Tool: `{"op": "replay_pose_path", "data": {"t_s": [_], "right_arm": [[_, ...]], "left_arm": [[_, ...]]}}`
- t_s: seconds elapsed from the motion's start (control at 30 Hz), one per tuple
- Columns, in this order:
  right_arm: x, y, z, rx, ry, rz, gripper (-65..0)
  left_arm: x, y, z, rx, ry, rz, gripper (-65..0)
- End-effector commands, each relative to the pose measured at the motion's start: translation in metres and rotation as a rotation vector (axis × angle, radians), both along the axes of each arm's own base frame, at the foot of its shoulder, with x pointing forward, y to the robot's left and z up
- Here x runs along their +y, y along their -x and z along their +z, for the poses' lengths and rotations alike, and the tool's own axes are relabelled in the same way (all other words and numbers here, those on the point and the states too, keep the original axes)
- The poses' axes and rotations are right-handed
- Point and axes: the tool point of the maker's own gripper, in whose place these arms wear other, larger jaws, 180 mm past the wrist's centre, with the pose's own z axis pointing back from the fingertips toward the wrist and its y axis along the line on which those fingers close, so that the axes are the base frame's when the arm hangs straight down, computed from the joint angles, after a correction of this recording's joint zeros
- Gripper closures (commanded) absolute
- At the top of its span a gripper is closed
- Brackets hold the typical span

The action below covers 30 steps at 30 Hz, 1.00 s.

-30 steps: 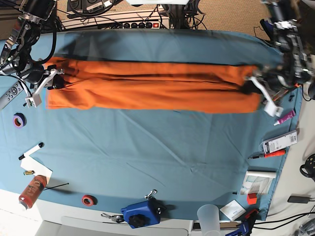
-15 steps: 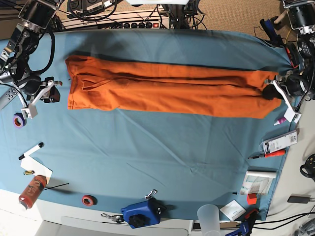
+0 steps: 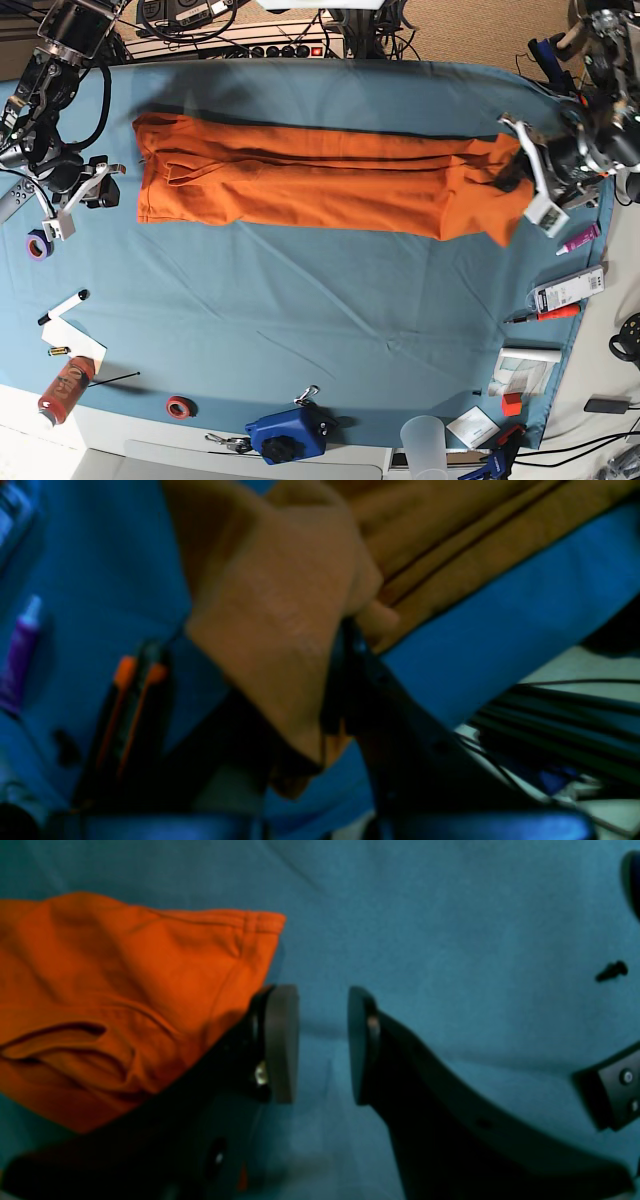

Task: Layout the t-shirt on the table in an organized manner, then fold the t-shirt properly
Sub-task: 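Carry the strip end with the left gripper toward the right gripper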

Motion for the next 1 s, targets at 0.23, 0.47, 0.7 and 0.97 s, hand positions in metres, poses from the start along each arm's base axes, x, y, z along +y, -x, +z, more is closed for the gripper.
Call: {"op": "replay_pose_path", "data": {"t_s": [0.23,0.47,0.7,0.97], "right_arm": [[0.029,-0.009,-0.003,-0.064,-0.091,-0.005,-17.3],[0.033,-0.01,-0.008,-0.065,-0.09,-0.019,-17.3],[0.031,-0.009,-0.009,-0.062,-0.076,-0.023,-17.3],[0.031,-0.01,-0.009,-0.067,-0.076,-0.024,-17.3]], "left_arm": [[-0.07,-0.012,-0.007,-0.069,-0.026,-0.096,0.0],[-0.123,-0.024,-0.005,-0.13,-0.037,-0.099,0.0],[-0.184,-0.019,-0.007,-0.171,-0.047,-0.201,0.0],[-0.21,-0.029,-0.02,-0.172,-0.116,-0.174,0.0]]}}
